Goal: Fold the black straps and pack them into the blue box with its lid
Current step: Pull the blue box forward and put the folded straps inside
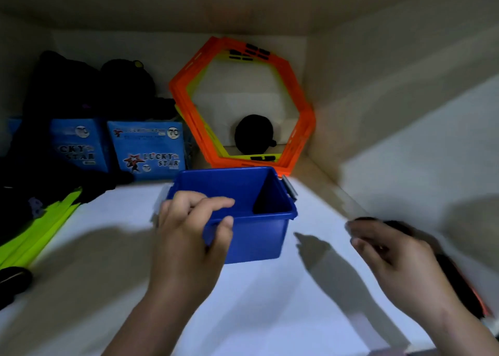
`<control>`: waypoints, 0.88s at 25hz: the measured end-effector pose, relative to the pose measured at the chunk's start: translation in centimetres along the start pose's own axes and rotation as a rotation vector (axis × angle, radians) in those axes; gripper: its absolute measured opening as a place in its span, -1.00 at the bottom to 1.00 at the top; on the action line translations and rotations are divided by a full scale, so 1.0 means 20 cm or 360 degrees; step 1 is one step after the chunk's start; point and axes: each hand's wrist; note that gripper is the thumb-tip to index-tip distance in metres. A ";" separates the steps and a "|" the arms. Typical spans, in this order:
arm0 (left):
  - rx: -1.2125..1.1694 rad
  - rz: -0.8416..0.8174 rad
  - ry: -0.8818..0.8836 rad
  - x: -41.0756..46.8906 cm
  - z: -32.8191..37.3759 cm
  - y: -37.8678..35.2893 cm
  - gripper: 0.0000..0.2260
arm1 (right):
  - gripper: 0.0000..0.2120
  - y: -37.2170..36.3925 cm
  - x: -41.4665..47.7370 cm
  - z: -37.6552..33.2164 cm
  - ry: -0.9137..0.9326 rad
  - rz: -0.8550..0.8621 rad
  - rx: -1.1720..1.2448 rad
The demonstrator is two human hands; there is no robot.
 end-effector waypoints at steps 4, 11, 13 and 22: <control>-0.0275 -0.0221 -0.0230 -0.09 0.22 -0.25 -0.80 | -0.78 0.26 -0.12 0.14 -0.0157 -0.0018 -0.0502; -0.0300 -0.0883 -0.0386 -0.32 0.52 -0.74 -0.70 | -0.64 0.44 -0.37 0.31 -0.0248 -0.0122 -0.0719; -0.0239 -0.1038 -0.0395 -0.37 0.58 -0.85 -0.60 | -0.55 0.42 -0.41 0.34 -0.0269 -0.0108 -0.0710; -0.0061 -0.1394 -0.0307 -0.43 0.80 -1.15 -0.50 | -0.55 0.31 -0.46 0.42 -0.0377 -0.0044 -0.0687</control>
Point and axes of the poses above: each hand's wrist, its own x-axis towards the middle knuckle, its own y-axis out of the back of the hand, z = x × y, and after that the axes turned 9 degrees about y, right-handed
